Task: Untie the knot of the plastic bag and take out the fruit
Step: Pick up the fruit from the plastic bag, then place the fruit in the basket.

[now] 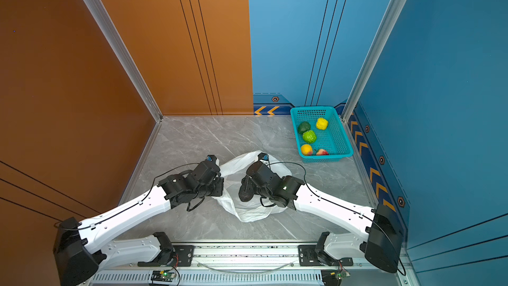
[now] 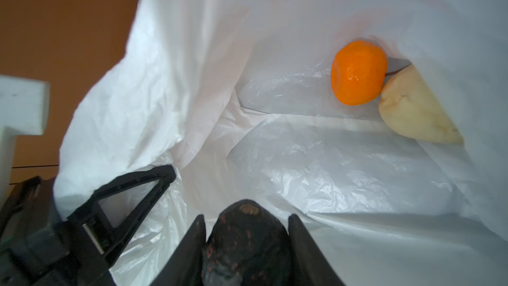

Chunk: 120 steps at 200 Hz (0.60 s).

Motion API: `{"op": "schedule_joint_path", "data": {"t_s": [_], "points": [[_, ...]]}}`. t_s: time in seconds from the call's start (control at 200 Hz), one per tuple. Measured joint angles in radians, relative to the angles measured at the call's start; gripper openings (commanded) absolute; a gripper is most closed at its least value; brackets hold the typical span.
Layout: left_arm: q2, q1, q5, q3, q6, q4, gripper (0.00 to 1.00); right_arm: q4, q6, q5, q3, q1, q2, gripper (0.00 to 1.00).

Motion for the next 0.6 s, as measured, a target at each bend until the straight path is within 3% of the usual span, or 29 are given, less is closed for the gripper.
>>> {"op": "schedule_joint_path", "data": {"t_s": [0.3,0.601], "points": [[0.009,0.000,0.000,0.000,0.000,0.000,0.00,-0.079,-0.076,-0.013,0.145,-0.108,-0.034,0.29],[0.009,0.000,0.000,0.000,0.000,0.000,0.00,-0.108,-0.185,-0.055,0.224,-0.392,-0.059,0.29]]}}
